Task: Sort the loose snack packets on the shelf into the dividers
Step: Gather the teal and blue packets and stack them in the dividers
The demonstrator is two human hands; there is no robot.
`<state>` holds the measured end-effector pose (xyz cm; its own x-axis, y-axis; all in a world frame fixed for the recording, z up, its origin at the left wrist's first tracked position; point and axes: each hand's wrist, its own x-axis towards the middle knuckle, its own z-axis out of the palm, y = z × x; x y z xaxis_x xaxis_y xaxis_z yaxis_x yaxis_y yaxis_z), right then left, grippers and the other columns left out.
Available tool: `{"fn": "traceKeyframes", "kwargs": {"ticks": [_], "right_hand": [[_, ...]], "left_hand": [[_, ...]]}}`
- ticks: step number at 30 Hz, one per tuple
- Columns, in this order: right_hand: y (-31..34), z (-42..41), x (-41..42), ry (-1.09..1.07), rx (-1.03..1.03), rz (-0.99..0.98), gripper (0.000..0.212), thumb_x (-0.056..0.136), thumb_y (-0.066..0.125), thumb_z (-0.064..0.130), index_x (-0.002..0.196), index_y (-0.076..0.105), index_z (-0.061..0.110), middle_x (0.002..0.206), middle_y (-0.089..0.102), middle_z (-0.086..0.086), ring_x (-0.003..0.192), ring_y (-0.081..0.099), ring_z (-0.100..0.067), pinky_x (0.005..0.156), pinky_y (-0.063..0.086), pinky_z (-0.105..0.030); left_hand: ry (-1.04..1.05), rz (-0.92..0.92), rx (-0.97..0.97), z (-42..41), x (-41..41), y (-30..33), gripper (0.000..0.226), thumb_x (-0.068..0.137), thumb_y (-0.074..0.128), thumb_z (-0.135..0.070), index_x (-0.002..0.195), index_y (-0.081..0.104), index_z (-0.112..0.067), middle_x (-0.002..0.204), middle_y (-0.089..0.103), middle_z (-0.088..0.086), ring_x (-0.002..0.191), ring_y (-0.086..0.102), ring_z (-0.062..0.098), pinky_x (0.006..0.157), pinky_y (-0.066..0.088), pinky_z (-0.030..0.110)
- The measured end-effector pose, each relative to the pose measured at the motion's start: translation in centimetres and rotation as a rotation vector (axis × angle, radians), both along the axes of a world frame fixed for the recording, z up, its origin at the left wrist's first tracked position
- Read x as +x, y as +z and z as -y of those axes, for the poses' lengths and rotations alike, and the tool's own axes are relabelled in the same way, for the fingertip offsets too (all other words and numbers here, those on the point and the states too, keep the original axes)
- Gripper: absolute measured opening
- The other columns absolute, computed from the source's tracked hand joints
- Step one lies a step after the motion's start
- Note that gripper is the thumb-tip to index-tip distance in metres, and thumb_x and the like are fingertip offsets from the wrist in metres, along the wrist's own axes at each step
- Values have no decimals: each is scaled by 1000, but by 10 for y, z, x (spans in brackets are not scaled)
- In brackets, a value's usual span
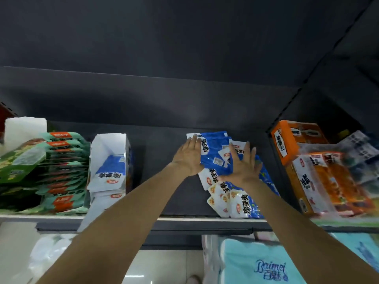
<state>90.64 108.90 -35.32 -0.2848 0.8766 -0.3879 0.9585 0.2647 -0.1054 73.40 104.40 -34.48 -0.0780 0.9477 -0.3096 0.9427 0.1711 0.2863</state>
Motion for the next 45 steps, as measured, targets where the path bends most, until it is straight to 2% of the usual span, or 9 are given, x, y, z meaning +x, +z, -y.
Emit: {"fn": "traceKeyframes", "kwargs": {"ticks": [4,10,15,19,22,26,32,40,45], "right_hand": [[-11,-8,-2,37,-177,-73,113,70,74,52,145,-11,43,153,-28,-4,140,-23,-34,109,7,-67],[-18,0,-2,151,-143,-128,93,77,70,44,146,7,44,157,-14,2,144,-8,-34,111,19,-61],[-7,16,-21,132,-196,-120,85,81,68,39,145,12,43,156,-14,3,143,-14,-31,110,14,-65],[-2,45,-41,222,19,-68,85,86,63,22,148,6,34,157,-14,-1,143,-19,-26,110,8,-63],[-9,63,-53,484,170,-37,77,88,56,7,149,14,29,158,0,0,146,-4,-17,116,7,-49],[-12,74,-71,648,179,-24,54,95,49,18,145,29,24,156,19,-2,141,24,-20,115,18,-38],[-8,83,-68,621,-13,-35,82,85,57,53,149,15,22,157,7,-2,143,13,-24,115,20,-42],[-9,90,-72,578,9,-116,50,95,49,27,142,36,14,152,21,-9,140,18,-27,112,29,-45],[-12,93,-67,516,110,-285,26,96,40,8,114,57,0,119,57,-14,110,54,-29,90,45,-39]], "left_hand": [[-72,-173,-119,-20,1,-12,93,90,54,-39,149,-11,-8,157,-16,10,146,-8,23,119,4,36],[-300,-509,18,15,5,4,40,90,50,-2,128,48,-15,124,57,4,109,57,22,81,42,29],[-496,-633,22,52,3,14,29,88,48,5,109,57,-12,111,64,5,100,61,23,71,37,29],[-560,-629,-17,80,3,7,26,89,46,4,112,57,-2,113,62,12,102,59,27,80,43,33],[-510,-528,-22,97,-14,0,27,93,45,-8,119,55,-6,113,61,10,104,57,27,87,41,33],[-321,-339,-38,114,-33,-5,33,93,46,-19,125,54,-14,115,59,11,105,56,28,93,38,33],[-102,-130,-60,129,-31,-12,35,92,47,-16,125,55,-13,115,59,16,105,57,35,85,46,37],[438,398,79,125,-25,-5,31,91,53,-7,122,55,-3,118,61,14,108,58,28,86,46,29],[885,761,19,101,-18,-2,9,90,52,-4,85,51,-11,111,62,15,91,64,25,87,53,37]]}}
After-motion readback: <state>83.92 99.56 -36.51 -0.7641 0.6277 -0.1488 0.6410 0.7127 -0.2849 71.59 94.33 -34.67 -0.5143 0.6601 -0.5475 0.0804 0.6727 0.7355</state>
